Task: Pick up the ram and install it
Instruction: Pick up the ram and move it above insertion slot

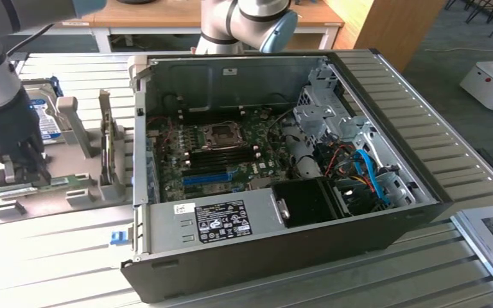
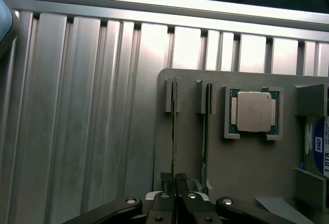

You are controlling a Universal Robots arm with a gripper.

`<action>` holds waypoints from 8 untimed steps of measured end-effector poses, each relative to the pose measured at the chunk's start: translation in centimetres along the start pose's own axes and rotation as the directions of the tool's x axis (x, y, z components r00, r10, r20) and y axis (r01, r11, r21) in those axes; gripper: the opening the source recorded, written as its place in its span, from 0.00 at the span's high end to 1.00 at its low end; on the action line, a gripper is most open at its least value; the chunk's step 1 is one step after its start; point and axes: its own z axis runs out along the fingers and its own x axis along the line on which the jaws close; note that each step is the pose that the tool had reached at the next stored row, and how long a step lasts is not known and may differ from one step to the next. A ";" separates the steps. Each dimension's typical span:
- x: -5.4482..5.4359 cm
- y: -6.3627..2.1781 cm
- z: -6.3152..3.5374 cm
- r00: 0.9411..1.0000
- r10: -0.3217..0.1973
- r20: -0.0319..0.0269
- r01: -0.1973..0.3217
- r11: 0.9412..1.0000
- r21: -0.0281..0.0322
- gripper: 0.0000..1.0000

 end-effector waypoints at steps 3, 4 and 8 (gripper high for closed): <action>0.0 -0.08 -0.46 1.000 0.000 0.000 0.000 1.000 -0.003 0.88; 0.0 -0.11 -0.60 1.000 0.000 0.000 0.000 1.000 -0.004 0.88; 0.0 -0.17 -1.35 1.000 0.000 0.001 0.000 1.000 -0.008 0.88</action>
